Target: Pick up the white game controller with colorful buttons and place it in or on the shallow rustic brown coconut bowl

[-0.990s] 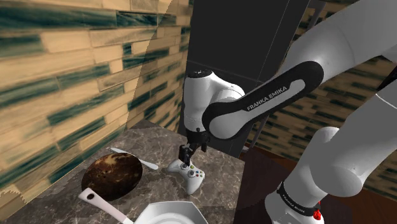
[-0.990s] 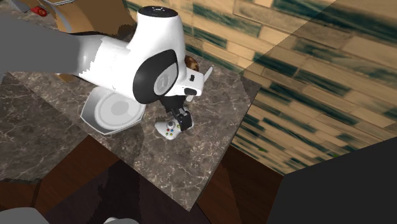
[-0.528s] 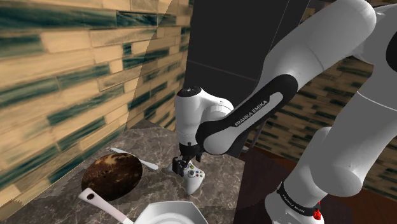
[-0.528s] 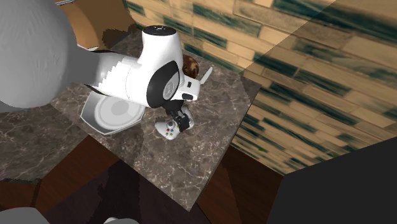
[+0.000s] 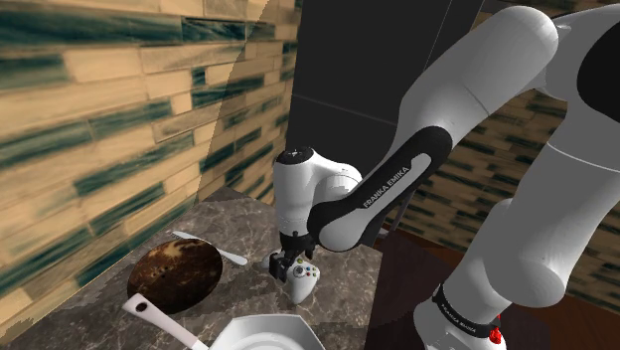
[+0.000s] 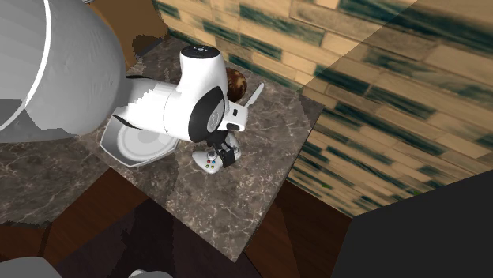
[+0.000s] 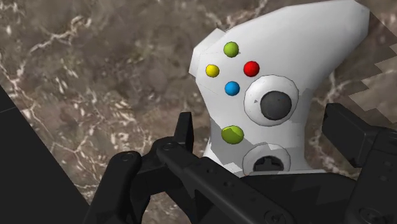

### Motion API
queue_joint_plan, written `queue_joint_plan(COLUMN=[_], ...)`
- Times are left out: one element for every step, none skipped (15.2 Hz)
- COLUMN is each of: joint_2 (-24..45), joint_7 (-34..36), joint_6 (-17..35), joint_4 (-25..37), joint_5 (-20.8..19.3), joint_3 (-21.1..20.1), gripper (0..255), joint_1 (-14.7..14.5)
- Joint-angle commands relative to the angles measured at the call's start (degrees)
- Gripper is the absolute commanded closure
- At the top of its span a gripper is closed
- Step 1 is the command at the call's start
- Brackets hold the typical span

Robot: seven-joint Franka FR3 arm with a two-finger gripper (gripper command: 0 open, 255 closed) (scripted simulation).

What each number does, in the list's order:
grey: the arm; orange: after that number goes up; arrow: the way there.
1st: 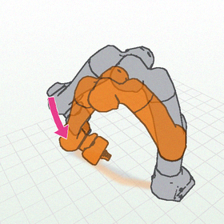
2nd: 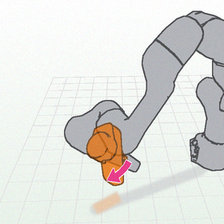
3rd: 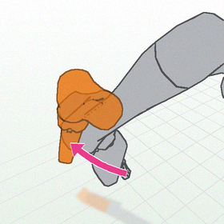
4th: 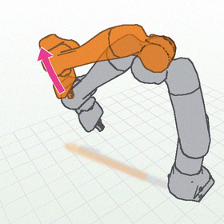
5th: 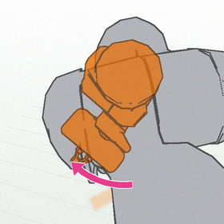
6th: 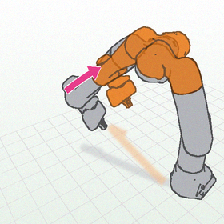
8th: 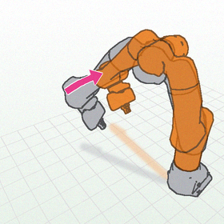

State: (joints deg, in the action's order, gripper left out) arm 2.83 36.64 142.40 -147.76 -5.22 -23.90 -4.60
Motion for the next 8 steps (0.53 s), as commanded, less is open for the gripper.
queue_joint_plan(joint_2=[0.02,0.02,0.01,0.01,0.01,0.02,0.02,0.02], joint_7=[0.02,0.02,0.01,0.01,0.01,0.01,0.01,0.01], joint_6=[0.05,0.05,0.04,0.04,0.04,0.04,0.04,0.04], joint_4=[-0.02,-0.02,-0.02,-0.02,-0.02,-0.02,-0.02,-0.02], joint_5=[-0.02,-0.02,-0.02,-0.02,-0.02,-0.02,-0.02,-0.02], joint_3=[0.01,0.01,0.00,0.00,0.00,0.00,0.00,0.00], gripper=[0,0,0,255,255,255,255,255], joint_1=[0.00,0.00,0.00,0.00,0.00,0.00,0.00,0.00])
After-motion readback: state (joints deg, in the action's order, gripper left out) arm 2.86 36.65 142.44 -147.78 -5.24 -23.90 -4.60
